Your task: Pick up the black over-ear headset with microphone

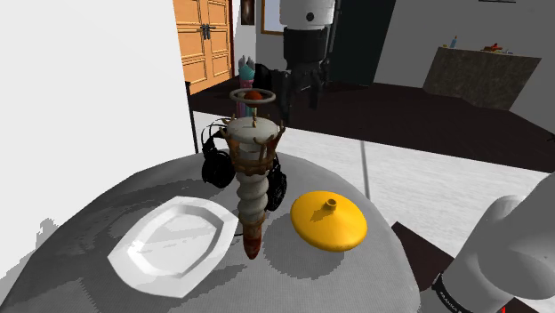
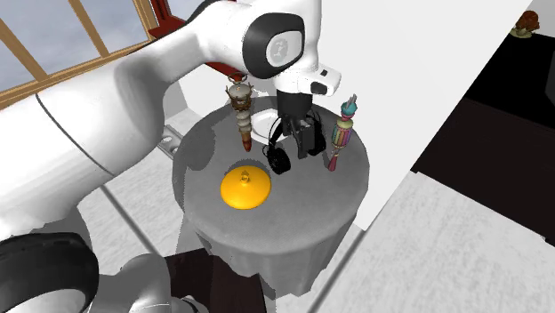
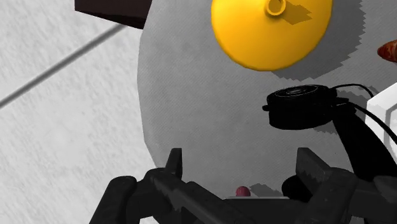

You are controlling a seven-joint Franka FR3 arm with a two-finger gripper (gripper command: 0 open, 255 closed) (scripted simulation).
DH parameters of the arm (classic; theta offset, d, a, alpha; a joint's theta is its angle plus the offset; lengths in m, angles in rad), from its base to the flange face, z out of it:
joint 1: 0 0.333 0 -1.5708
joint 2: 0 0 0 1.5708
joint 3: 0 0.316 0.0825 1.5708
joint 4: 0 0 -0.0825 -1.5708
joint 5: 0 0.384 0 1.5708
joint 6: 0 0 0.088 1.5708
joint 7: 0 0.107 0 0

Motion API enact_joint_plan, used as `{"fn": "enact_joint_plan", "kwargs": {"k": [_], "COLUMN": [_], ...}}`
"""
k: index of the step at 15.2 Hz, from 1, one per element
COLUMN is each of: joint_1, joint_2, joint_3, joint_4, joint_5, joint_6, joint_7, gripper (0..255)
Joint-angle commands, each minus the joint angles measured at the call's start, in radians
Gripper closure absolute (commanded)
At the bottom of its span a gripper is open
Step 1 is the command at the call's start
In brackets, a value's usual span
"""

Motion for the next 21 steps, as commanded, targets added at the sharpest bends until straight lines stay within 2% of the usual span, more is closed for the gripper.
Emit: {"fn": "enact_joint_plan", "kwargs": {"k": [1, 4, 6, 8, 10, 11, 18, 20, 21], "joint_1": [0.014, 0.052, 0.095, 0.158, 0.247, 0.256, 0.192, 0.192, 0.193], "joint_2": [0.072, 0.209, 0.312, 0.424, 0.548, 0.555, 0.476, 0.475, 0.476], "joint_3": [0.04, 0.106, 0.145, 0.175, 0.191, 0.187, 0.185, 0.185, 0.185], "joint_4": [0.076, 0.224, 0.339, 0.471, 0.632, 0.644, 0.427, 0.426, 0.427], "joint_5": [-0.037, -0.115, -0.182, -0.26, -0.348, -0.353, -0.296, -0.296, -0.296], "joint_6": [-0.017, -0.062, -0.104, -0.159, -0.23, -0.234, -0.087, -0.086, -0.087], "joint_7": [0.027, 0.083, 0.121, 0.154, 0.176, 0.176, 0.182, 0.182, 0.182], "gripper": [0, 0, 0, 0, 0, 0, 0, 0, 255]}}
